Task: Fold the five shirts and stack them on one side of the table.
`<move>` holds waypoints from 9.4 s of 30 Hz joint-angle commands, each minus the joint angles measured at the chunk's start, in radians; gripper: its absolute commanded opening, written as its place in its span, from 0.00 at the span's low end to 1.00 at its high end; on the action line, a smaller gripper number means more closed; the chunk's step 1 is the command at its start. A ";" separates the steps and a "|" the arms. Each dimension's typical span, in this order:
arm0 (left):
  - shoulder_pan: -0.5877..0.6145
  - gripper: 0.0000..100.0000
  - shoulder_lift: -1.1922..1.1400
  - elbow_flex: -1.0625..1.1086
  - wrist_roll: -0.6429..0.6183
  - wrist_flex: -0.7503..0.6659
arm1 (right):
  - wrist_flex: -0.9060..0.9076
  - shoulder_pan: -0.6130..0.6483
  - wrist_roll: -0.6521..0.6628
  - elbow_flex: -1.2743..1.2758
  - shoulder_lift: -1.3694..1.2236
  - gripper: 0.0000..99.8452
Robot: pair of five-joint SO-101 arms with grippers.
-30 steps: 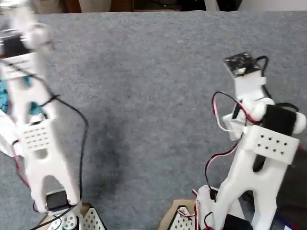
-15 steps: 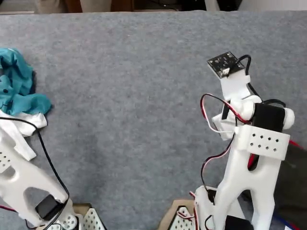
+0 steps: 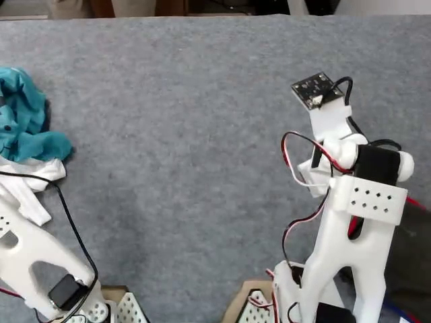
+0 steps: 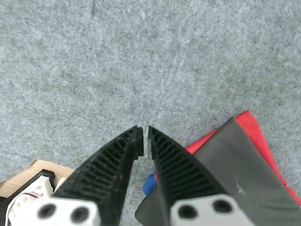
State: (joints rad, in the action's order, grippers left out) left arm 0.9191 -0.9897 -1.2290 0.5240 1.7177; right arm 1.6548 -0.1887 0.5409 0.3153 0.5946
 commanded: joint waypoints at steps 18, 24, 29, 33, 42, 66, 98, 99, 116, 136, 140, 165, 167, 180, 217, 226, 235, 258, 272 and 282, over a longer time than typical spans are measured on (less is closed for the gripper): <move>0.123 0.02 0.005 -0.445 -0.147 0.043 | -0.002 0.010 -0.009 0.002 0.027 0.04; 0.140 0.02 0.120 -0.445 -0.304 0.041 | -0.006 0.012 -0.009 0.002 0.025 0.04; 0.097 0.02 0.325 -0.442 -0.489 0.043 | -0.008 0.012 -0.009 0.013 0.025 0.04; 0.025 0.02 0.549 -0.443 -0.580 0.041 | -0.009 0.012 -0.005 0.070 0.027 0.04; -0.423 0.02 0.931 -0.439 -0.589 0.041 | -0.009 0.012 -0.005 0.133 0.031 0.04; 0.170 0.20 0.624 0.736 -0.192 -0.448 | -0.066 0.012 -0.003 0.133 0.027 0.04; -0.051 0.02 0.358 -0.446 -0.226 0.044 | -0.060 0.012 -0.009 0.133 0.031 0.04; -0.071 0.02 0.383 -0.440 -0.227 0.044 | -0.061 0.012 -0.009 0.133 0.031 0.04; -0.832 0.02 1.063 0.187 -0.394 0.043 | -0.066 0.012 -0.009 0.133 0.031 0.04; -0.330 0.20 1.152 1.065 -0.183 -0.184 | -0.068 0.012 -0.009 0.134 0.025 0.04; -0.187 0.20 1.038 1.252 -0.103 -0.500 | -0.068 0.012 -0.009 0.134 0.025 0.04; -0.270 0.02 0.759 1.046 -0.117 -0.416 | -0.074 0.131 -0.011 0.133 0.031 0.04; -0.308 0.02 0.759 0.974 -0.130 -0.345 | -0.074 0.131 -0.011 0.133 0.031 0.04; -0.813 0.02 0.791 0.477 -0.288 0.044 | -0.072 0.125 -0.011 0.133 0.031 0.04; -0.713 0.27 0.851 0.480 -0.618 0.002 | 0.051 0.234 0.061 -0.128 -0.070 0.18; -0.388 0.27 0.607 0.617 -0.370 -0.137 | 0.077 0.591 0.038 -0.406 -0.495 0.17; -0.470 0.27 0.527 0.608 -0.385 -0.164 | 0.034 0.811 0.068 -0.713 -0.878 0.17; -0.399 0.27 0.407 0.551 -0.440 -0.261 | 0.114 1.017 -0.164 -1.194 -1.371 0.17; -0.351 0.27 0.404 0.552 -0.440 -0.258 | 0.120 0.944 -0.186 -1.366 -1.518 0.01; -0.353 0.27 0.404 0.552 -0.440 -0.256 | 0.129 0.917 -0.178 -1.366 -1.468 0.07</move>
State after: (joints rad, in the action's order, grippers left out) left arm 0.5631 -0.6076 -0.6245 0.0898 1.4691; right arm 1.7607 0.7503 0.3644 -1.0134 -0.9275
